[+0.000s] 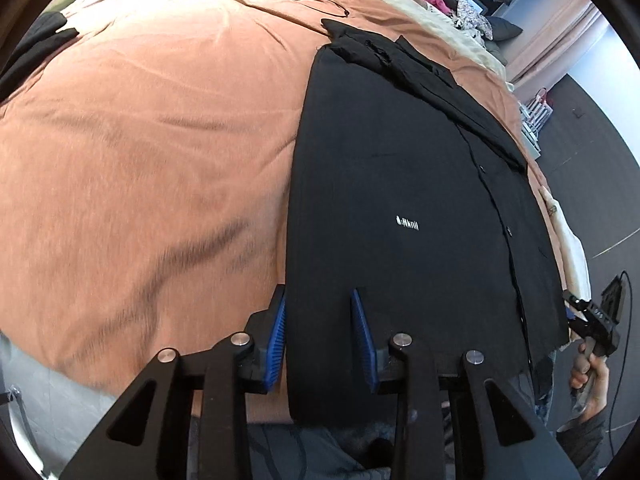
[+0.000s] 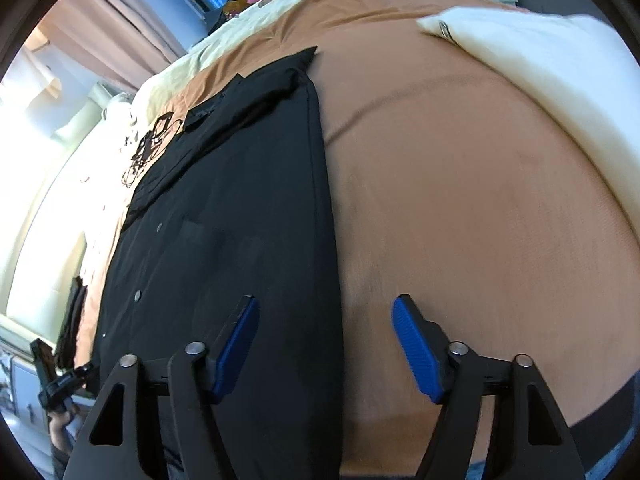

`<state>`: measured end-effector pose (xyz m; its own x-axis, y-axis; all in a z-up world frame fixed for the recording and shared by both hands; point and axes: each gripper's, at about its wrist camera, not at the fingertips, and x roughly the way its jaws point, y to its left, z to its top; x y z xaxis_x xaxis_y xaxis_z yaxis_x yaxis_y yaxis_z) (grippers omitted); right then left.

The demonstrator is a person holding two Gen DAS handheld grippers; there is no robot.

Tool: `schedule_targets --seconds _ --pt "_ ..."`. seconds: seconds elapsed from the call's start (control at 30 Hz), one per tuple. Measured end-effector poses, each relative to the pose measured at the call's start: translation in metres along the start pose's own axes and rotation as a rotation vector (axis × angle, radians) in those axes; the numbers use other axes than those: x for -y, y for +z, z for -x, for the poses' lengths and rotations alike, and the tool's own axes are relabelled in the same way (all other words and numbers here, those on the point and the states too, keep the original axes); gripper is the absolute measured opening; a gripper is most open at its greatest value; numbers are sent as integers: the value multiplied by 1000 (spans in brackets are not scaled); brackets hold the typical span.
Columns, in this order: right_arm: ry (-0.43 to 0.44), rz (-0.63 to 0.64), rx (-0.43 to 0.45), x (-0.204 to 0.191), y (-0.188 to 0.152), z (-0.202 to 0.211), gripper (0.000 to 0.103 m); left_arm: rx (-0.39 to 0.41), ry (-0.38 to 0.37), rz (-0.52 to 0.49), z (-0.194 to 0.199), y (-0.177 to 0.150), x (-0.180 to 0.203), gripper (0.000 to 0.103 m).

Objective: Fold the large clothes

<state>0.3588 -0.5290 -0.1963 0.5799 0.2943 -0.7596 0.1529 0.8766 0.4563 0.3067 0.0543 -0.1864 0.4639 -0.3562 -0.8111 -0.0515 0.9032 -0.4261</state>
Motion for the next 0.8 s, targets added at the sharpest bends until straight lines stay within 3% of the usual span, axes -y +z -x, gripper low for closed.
schedule_targets --seconds 0.4,0.5,0.57,0.7,0.8 --pt "268 -173 9 19 -52 5 45 15 -60 37 -1 -11 -6 33" --pt "304 -200 11 19 -57 1 45 30 -61 47 -6 -7 -5 32" --pt "312 -204 16 18 -56 -3 43 31 -32 35 -8 -7 0 26" --pt "322 -232 0 20 -55 -12 18 43 -16 30 -3 -6 5 13" --pt "320 -226 9 16 -53 -8 13 81 -34 37 11 -6 5 11"
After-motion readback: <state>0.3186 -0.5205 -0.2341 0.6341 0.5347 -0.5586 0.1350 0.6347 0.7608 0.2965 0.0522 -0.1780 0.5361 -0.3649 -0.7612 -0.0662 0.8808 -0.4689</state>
